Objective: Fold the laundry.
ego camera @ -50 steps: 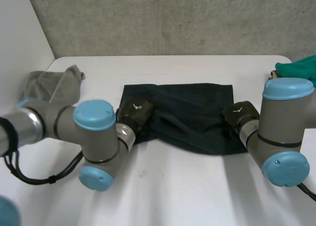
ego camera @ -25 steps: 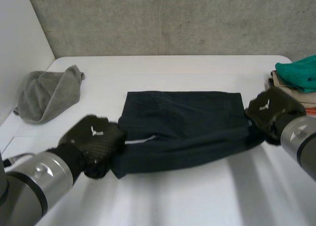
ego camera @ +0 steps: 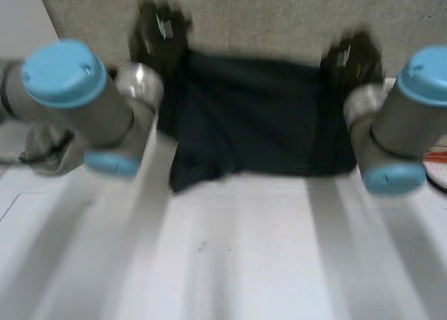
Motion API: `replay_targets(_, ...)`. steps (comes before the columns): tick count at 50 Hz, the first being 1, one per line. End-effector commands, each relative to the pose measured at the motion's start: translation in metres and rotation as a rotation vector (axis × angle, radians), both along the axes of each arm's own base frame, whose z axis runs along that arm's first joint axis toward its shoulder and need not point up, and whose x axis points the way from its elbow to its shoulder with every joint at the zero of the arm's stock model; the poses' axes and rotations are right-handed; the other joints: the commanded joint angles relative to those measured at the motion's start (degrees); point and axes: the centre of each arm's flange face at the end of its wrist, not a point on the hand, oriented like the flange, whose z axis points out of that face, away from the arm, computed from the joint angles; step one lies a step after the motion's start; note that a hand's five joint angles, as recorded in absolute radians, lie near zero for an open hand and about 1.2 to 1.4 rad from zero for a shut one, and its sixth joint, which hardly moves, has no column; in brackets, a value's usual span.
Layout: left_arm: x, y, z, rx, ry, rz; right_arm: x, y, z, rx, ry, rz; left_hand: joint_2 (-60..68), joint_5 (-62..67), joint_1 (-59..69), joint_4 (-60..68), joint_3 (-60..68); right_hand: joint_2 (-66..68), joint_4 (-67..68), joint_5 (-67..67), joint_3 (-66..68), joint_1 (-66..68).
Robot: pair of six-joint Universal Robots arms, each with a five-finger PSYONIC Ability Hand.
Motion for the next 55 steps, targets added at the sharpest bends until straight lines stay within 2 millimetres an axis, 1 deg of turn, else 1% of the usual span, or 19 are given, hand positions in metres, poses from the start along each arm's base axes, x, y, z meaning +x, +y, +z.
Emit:
replay_targets(1, 0.012, -0.011, 0.118, -0.502, 0.198, 0.106, 0.014, -0.016, 0.121, -0.635, -0.237, 0.071, 11.47, 13.17, 17.39, 11.26, 12.06, 12.31, 11.23, 11.07, 11.81, 16.95)
replay_targets(3, 0.014, -0.011, 0.119, -0.490, 0.201, 0.107, 0.016, -0.017, 0.125, -0.646, -0.241, 0.081, 11.47, 13.17, 17.39, 11.26, 12.06, 12.31, 11.23, 11.07, 11.81, 16.95)
replay_targets(6, 0.014, -0.009, 0.109, -0.405, 0.195, 0.093, 0.020, -0.022, 0.112, -0.577, -0.216, 0.089, 11.47, 13.17, 17.39, 11.26, 12.06, 12.31, 11.23, 11.07, 11.81, 16.95)
replay_targets(11, 0.020, -0.008, 0.071, -0.231, 0.154, 0.066, 0.022, -0.027, 0.082, -0.413, -0.217, 0.118, 11.47, 13.17, 17.39, 11.26, 12.06, 12.31, 11.23, 11.07, 11.81, 16.95)
replay_targets(15, 0.021, -0.006, 0.033, -0.124, 0.110, 0.060, 0.023, -0.033, 0.047, -0.285, -0.231, 0.137, 11.47, 13.17, 17.39, 11.26, 12.06, 12.31, 11.23, 11.07, 11.81, 16.95)
replay_targets(16, 0.021, -0.004, 0.014, -0.077, 0.082, 0.057, 0.024, -0.034, 0.030, -0.232, -0.220, 0.141, 11.47, 13.17, 17.39, 11.26, 12.06, 12.31, 11.23, 11.07, 11.81, 16.95)
replay_targets(19, 0.021, 0.000, -0.014, -0.005, 0.041, 0.053, 0.025, -0.036, -0.001, -0.146, -0.190, 0.141, 11.47, 13.17, 17.39, 11.26, 12.06, 12.31, 11.23, 11.07, 11.81, 16.95)
replay_targets(20, 0.022, 0.004, -0.033, 0.047, 0.014, 0.052, 0.026, -0.036, -0.025, -0.081, -0.166, 0.141, 11.47, 13.17, 17.39, 11.26, 12.06, 12.31, 11.23, 11.07, 11.81, 16.95)
replay_targets(23, 0.022, 0.011, -0.064, 0.129, -0.028, 0.047, 0.027, -0.035, -0.060, 0.015, -0.130, 0.148, 11.47, 13.17, 17.39, 11.26, 12.06, 12.31, 11.23, 11.07, 11.81, 16.95)
replay_targets(24, 0.023, 0.016, -0.089, 0.192, -0.065, 0.044, 0.026, -0.034, -0.082, 0.077, -0.109, 0.147, 11.47, 13.17, 17.39, 11.26, 12.06, 12.31, 11.23, 11.07, 11.81, 16.95)
replay_targets(28, 0.022, 0.041, -0.137, 0.325, -0.149, 0.020, 0.022, -0.022, -0.124, 0.226, -0.049, 0.139, 11.47, 13.17, 17.39, 11.26, 12.06, 12.31, 11.23, 11.07, 11.81, 16.95)
replay_targets(32, 0.033, 0.067, -0.159, 0.443, -0.225, 0.014, 0.013, -0.007, -0.133, 0.335, -0.014, 0.130, 11.47, 13.17, 17.39, 11.26, 12.06, 12.31, 11.23, 11.07, 11.81, 16.95)
replay_targets(34, 0.040, 0.078, -0.153, 0.470, -0.242, 0.013, 0.008, 0.001, -0.127, 0.367, 0.000, 0.123, 11.47, 13.17, 17.39, 11.26, 12.06, 12.31, 11.23, 11.07, 11.81, 16.95)
replay_targets(39, 0.062, 0.115, -0.126, 0.537, -0.278, 0.012, -0.011, 0.044, -0.089, 0.500, 0.050, 0.116, 11.47, 13.17, 17.39, 11.26, 12.06, 12.31, 11.23, 11.07, 11.81, 16.95)
replay_targets(43, 0.080, 0.152, -0.103, 0.594, -0.323, 0.004, -0.028, 0.082, -0.085, 0.679, 0.124, 0.104, 11.47, 13.17, 17.39, 11.26, 12.06, 12.31, 11.23, 11.07, 11.81, 16.95)
replay_targets(45, 0.092, 0.181, -0.092, 0.661, -0.375, -0.016, -0.035, 0.099, -0.084, 0.756, 0.165, 0.102, 11.47, 13.17, 17.39, 11.26, 12.06, 12.31, 11.23, 11.07, 11.81, 16.95)
replay_targets(48, 0.106, 0.221, -0.087, 0.784, -0.467, -0.056, -0.051, 0.135, -0.077, 0.898, 0.260, 0.092, 11.47, 13.17, 17.39, 11.26, 12.06, 12.31, 11.23, 11.07, 11.81, 16.95)
replay_targets(51, 0.116, 0.250, -0.091, 0.918, -0.566, -0.104, -0.066, 0.164, -0.073, 0.993, 0.370, 0.105, 11.47, 13.17, 17.39, 11.26, 12.06, 12.31, 11.23, 11.07, 11.81, 16.95)
replay_targets(55, 0.115, 0.259, -0.093, 0.974, -0.604, -0.151, -0.071, 0.168, -0.078, 0.996, 0.402, 0.105, 11.47, 13.17, 17.39, 11.26, 12.06, 12.31, 11.23, 11.07, 11.81, 16.95)
